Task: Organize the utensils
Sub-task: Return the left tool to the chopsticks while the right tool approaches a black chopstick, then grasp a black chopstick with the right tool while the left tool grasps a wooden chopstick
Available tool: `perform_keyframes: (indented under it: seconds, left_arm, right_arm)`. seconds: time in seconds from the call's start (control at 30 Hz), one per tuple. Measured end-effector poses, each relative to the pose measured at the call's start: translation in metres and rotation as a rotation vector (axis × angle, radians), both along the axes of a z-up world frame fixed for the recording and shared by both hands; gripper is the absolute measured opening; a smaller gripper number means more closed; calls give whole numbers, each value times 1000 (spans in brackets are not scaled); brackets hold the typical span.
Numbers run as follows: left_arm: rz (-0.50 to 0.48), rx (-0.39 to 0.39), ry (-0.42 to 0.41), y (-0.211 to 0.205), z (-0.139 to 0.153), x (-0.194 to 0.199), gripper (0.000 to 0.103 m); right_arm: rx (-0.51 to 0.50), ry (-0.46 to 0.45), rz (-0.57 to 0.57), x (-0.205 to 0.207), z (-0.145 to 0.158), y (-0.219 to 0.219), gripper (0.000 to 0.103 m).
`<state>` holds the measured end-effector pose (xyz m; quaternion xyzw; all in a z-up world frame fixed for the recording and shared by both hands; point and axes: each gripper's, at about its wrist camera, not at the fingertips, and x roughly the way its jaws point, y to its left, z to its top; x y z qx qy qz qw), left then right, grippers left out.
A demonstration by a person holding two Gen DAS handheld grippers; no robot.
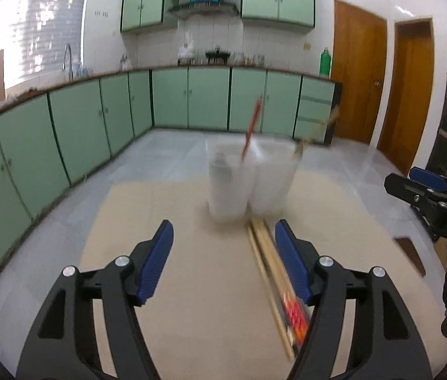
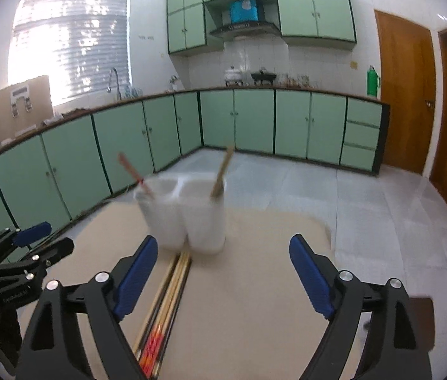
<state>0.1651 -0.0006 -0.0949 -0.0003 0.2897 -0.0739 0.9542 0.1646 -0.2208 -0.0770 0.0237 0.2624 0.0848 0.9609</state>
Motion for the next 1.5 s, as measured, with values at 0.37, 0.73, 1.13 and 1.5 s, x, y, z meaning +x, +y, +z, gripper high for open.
perform_keyframes:
  seconds: [0.37, 0.73, 1.13, 1.5]
  left_arm:
    - [36, 30, 218, 7, -85, -31, 66]
    - [46, 43, 293, 7, -102, -41, 69]
    - [48, 45, 306, 6, -103, -42, 71]
    - [46, 46, 309, 4, -104, -40, 72]
  right_arm:
    - [-10, 227, -1, -40, -92, 23, 84]
    - [-61, 320, 74, -54, -115, 55, 60]
    - [-134, 319, 111, -55, -118, 73, 31]
    - [-52, 325, 102, -52, -117, 56, 12]
